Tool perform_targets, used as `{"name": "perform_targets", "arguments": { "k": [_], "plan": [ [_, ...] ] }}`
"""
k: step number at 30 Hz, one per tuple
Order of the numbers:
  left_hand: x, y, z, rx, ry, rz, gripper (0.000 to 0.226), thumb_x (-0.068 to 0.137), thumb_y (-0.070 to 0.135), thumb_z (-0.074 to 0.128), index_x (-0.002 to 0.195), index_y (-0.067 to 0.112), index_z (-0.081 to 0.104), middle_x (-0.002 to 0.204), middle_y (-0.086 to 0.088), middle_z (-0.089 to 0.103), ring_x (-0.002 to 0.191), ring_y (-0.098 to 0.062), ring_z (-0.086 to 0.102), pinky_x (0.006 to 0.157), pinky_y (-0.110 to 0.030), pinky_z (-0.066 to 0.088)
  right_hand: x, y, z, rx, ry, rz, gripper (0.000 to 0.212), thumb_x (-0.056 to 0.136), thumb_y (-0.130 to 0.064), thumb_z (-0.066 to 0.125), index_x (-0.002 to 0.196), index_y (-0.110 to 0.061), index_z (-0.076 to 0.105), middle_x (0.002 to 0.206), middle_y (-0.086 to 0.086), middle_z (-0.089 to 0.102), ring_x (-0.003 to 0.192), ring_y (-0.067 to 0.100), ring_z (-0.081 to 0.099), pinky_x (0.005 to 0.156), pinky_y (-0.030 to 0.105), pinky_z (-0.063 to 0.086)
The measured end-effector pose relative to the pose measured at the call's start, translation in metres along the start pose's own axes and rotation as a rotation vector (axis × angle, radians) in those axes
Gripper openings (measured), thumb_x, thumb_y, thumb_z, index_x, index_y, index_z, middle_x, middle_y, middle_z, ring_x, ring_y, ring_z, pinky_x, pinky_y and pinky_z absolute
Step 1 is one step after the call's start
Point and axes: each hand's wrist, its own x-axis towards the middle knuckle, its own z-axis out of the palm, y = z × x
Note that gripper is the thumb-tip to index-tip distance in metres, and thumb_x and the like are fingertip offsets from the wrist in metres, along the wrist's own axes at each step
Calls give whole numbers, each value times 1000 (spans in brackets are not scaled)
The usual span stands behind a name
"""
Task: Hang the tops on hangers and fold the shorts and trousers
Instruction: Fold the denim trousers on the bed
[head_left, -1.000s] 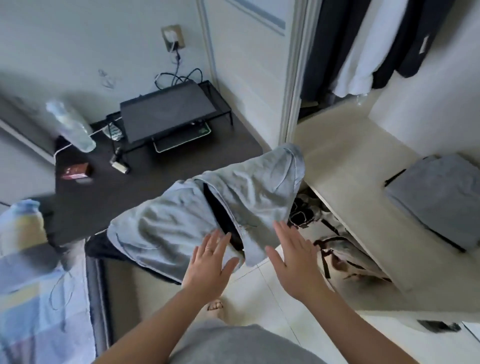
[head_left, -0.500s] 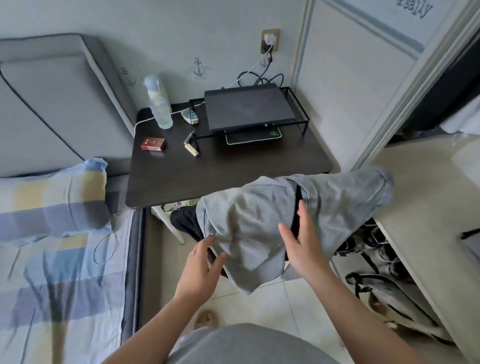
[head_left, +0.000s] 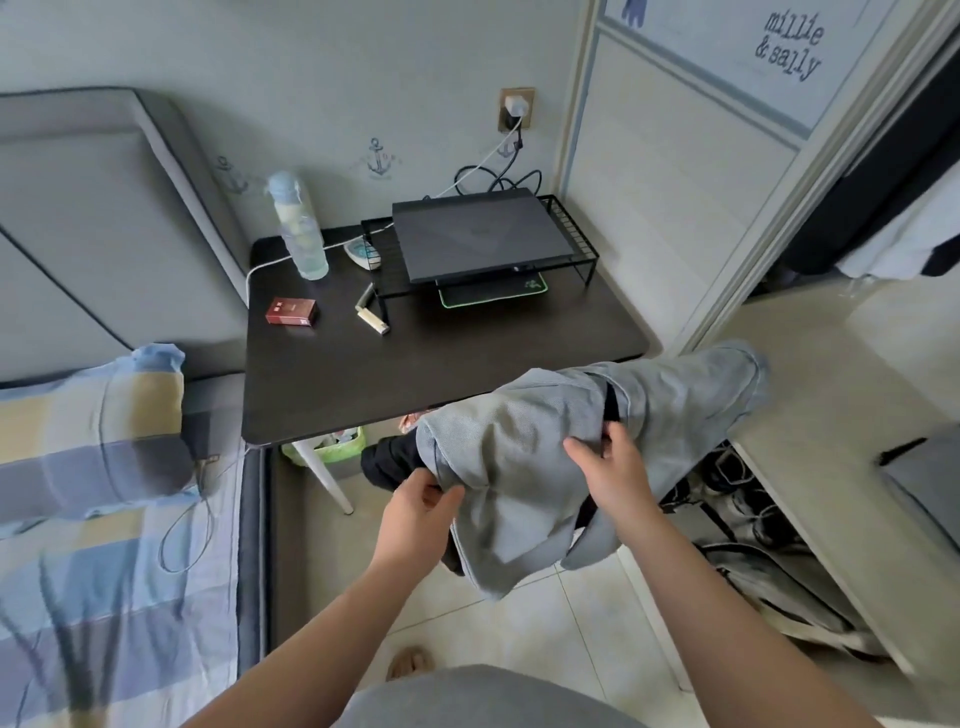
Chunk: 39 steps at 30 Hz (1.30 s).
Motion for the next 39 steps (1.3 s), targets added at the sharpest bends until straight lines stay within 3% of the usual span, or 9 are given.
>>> {"name": "perform_targets", "arguments": {
  "k": [3,6,10,13,17,24,27,33,39],
  "plan": [
    [-4,7,-4,-54,-28,20,20,96,22,58,91,3,56,84,-8,63,82,-25,58,74,-36,47,-9,-8,-7,51,-13,-46,29,91,-22,71,73,-16,49,60,-17,50,53,0,46,56,17,38],
    [-16,18,-5,-235,-31,-4,23,100,24,53,96,0,51,84,-3,54,79,-16,51,74,-31,44,-20,-24,-23,151,-69,-75,37,83,-37,69,71,-12,45,63,-8,43,60,8,40,60,30,32],
    [-37,25,6,-359,87,-51,30,102,29,53,81,9,41,75,1,41,63,-3,41,60,-18,38,-36,-39,-44,225,-229,-46,40,74,-41,72,89,-6,58,77,0,61,71,14,57,66,31,41],
    [-60,26,17,-505,87,-81,27,98,32,63,88,8,54,79,3,64,67,1,61,61,-12,49,-51,-28,-55,233,-420,-2,27,73,-36,75,98,-25,71,95,-6,77,89,13,73,69,23,54],
    [-104,10,43,-621,-4,-183,28,91,26,73,115,13,67,104,-1,77,96,-19,74,87,-37,59,-75,7,-64,157,-589,66,32,74,-36,75,103,-24,78,103,-1,78,100,17,73,89,38,55],
    [-176,-17,82,-563,10,-311,22,92,17,72,109,4,69,102,-12,77,96,-30,73,85,-38,60,-127,42,-83,178,-738,111,24,81,-31,71,104,-35,77,108,-2,77,106,14,71,91,27,55],
    [-186,-5,75,-523,95,-236,16,93,18,70,105,7,70,98,-8,78,98,-30,73,88,-43,59,-130,24,-94,198,-757,16,23,86,-30,68,108,-30,76,108,-1,77,107,14,70,86,20,52],
    [-185,63,22,-705,239,60,12,93,15,70,102,19,75,104,-13,76,97,-28,74,80,-34,61,-120,-69,-112,229,-718,-287,31,77,-44,74,104,-28,75,103,0,77,102,17,72,88,32,56],
    [-159,150,-66,-706,444,280,13,95,19,66,90,12,75,95,-19,75,91,-34,72,81,-44,58,-96,-187,-107,276,-609,-634,13,84,-19,70,97,-17,70,89,-1,74,84,14,70,74,23,54]
  ]
}}
